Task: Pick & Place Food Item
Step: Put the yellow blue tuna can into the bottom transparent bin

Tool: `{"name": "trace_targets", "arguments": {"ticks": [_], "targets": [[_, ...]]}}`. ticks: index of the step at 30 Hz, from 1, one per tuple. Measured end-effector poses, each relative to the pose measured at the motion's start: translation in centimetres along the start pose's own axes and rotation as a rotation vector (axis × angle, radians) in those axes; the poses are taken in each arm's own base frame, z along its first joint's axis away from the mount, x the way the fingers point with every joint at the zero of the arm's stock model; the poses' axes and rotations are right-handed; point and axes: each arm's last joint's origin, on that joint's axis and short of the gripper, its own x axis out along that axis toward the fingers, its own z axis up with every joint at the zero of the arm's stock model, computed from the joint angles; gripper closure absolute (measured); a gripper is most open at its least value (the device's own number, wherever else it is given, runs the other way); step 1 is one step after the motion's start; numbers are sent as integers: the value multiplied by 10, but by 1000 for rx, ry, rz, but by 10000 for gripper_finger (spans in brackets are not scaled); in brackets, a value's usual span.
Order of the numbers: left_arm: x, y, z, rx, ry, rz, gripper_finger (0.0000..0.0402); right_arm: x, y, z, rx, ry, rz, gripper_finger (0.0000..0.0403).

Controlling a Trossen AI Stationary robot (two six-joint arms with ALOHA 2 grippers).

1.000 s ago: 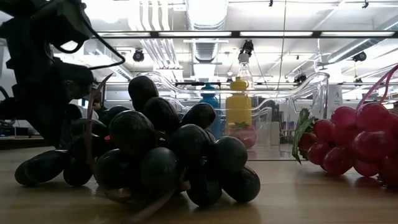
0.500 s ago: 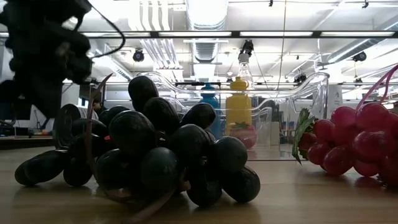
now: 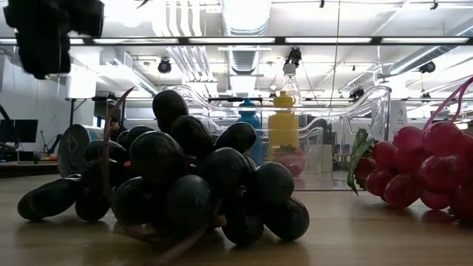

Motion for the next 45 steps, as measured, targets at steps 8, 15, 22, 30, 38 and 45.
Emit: {"name": "trace_targets", "arguments": {"ticks": [8, 15, 22, 30, 38, 45], "targets": [[-9, 7, 0, -207, -6, 152, 401, 0, 0, 1, 41, -8, 0, 394], [0, 14, 2, -639, -98, 280, 401, 0, 0, 5, 21, -47, 0, 394], [6, 27, 11, -783, -261, 489, 401, 0, 0, 5, -5, -50, 0, 394], [14, 29, 19, -1011, -208, 482, 401, 1, 0, 4, -14, -46, -1, 394], [16, 22, 24, -1217, -214, 395, 401, 5, -1, 1, -41, -29, -24, 394], [16, 21, 25, -1053, -164, 385, 390, 6, -1, 0, -83, -27, -27, 394]]}}
